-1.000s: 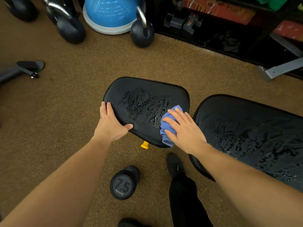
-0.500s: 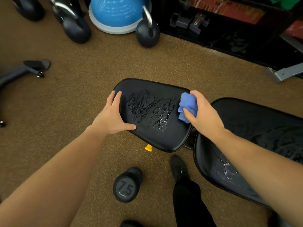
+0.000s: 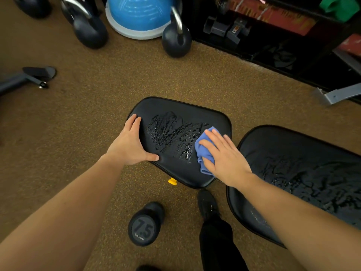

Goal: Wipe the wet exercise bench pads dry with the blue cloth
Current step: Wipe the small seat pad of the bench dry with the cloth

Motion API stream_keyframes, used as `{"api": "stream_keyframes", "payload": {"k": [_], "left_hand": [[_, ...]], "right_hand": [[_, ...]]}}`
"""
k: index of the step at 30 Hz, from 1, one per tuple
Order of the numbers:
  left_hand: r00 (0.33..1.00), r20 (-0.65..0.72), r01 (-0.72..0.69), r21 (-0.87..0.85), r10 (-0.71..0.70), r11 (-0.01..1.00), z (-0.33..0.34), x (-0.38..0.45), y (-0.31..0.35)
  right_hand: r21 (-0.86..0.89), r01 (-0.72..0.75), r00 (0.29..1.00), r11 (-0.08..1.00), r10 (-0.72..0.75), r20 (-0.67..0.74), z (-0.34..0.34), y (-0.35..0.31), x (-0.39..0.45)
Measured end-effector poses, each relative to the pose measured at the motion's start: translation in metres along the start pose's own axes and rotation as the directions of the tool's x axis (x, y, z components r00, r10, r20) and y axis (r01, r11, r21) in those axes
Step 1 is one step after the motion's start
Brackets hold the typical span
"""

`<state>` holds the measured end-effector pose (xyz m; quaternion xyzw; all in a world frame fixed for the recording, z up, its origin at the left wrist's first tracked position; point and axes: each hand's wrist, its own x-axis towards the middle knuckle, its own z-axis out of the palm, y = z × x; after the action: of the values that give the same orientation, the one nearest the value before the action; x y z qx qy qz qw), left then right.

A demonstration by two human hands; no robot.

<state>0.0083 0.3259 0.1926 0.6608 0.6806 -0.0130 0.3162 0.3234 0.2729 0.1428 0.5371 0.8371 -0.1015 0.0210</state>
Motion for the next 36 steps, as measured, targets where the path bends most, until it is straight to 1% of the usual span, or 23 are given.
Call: {"api": "stream_keyframes", "payload": {"k": [5, 7, 9, 10, 11, 12, 13, 14, 16, 17, 18, 21, 22, 24, 28, 30, 33, 36], "left_hand": [[1.0, -0.001, -0.001, -0.003, 0.001, 1.0, 0.0, 0.0, 0.0], [1.0, 0.003, -0.002, -0.006, 0.002, 1.0, 0.0, -0.001, 0.0], [1.0, 0.007, -0.001, -0.017, 0.001, 1.0, -0.001, -0.001, 0.0], [1.0, 0.007, 0.0, -0.023, 0.0, 1.0, -0.001, -0.001, 0.0], [1.0, 0.008, 0.001, -0.026, -0.001, 1.0, -0.001, -0.001, 0.0], [1.0, 0.01, 0.001, -0.027, -0.001, 1.0, 0.0, -0.001, 0.0], [1.0, 0.01, 0.0, -0.026, 0.0, 1.0, 0.0, -0.001, 0.0], [1.0, 0.011, -0.001, -0.026, 0.001, 1.0, 0.0, -0.001, -0.001], [1.0, 0.01, -0.001, -0.03, 0.002, 1.0, 0.0, -0.001, -0.001], [1.0, 0.008, -0.001, -0.032, 0.001, 0.999, 0.0, -0.001, -0.001], [1.0, 0.007, 0.0, -0.032, 0.001, 0.999, 0.0, -0.001, -0.001], [1.0, 0.004, 0.003, -0.033, -0.003, 0.999, 0.0, 0.0, -0.001], [1.0, 0.005, 0.003, -0.036, -0.003, 0.999, 0.0, 0.0, -0.001], [1.0, 0.007, 0.006, -0.041, -0.006, 0.999, 0.0, 0.001, -0.002], [1.0, 0.009, 0.007, -0.04, -0.007, 0.999, 0.0, 0.001, -0.001], [1.0, 0.011, 0.007, -0.036, -0.007, 0.999, 0.0, 0.001, -0.001], [1.0, 0.015, 0.004, -0.037, -0.003, 0.999, 0.0, 0.001, -0.001], [1.0, 0.01, -0.014, -0.047, 0.015, 0.999, 0.0, -0.001, -0.004]], "right_hand": [[-0.012, -0.092, 0.996, 0.996, 0.092, -0.007, -0.007, 0.022, 0.023], [0.037, -0.116, 0.993, 0.993, 0.116, -0.003, -0.011, 0.031, 0.036], [0.195, -0.125, 0.989, 0.973, 0.137, -0.051, -0.019, 0.044, 0.051], [0.316, -0.135, 0.981, 0.939, 0.172, -0.092, -0.026, 0.051, 0.058], [0.449, -0.167, 0.963, 0.878, 0.242, -0.115, -0.034, 0.058, 0.064], [0.557, -0.209, 0.944, 0.804, 0.314, -0.098, -0.044, 0.063, 0.07], [0.622, -0.25, 0.935, 0.742, 0.353, -0.045, -0.051, 0.068, 0.076], [0.629, -0.287, 0.938, 0.722, 0.346, 0.031, -0.056, 0.07, 0.083], [0.548, -0.331, 0.944, 0.769, 0.264, 0.199, -0.055, 0.066, 0.096], [0.516, -0.327, 0.942, 0.792, 0.229, 0.246, -0.051, 0.062, 0.1], [0.503, -0.306, 0.946, 0.808, 0.2, 0.254, -0.048, 0.058, 0.102], [0.412, -0.123, 0.989, 0.903, 0.079, 0.122, -0.039, 0.052, 0.105], [0.373, -0.069, 0.994, 0.925, 0.032, 0.103, -0.037, 0.052, 0.104], [0.338, 0.003, 0.993, 0.941, -0.043, 0.111, -0.036, 0.054, 0.103], [0.314, 0.159, 0.972, 0.936, -0.204, 0.117, -0.036, 0.065, 0.085], [0.308, 0.191, 0.967, 0.932, -0.233, 0.104, -0.034, 0.068, 0.072], [0.302, 0.203, 0.97, 0.931, -0.234, 0.067, -0.026, 0.062, 0.049], [0.272, 0.208, 0.971, 0.94, -0.232, 0.059, -0.017, 0.049, 0.026]]}}
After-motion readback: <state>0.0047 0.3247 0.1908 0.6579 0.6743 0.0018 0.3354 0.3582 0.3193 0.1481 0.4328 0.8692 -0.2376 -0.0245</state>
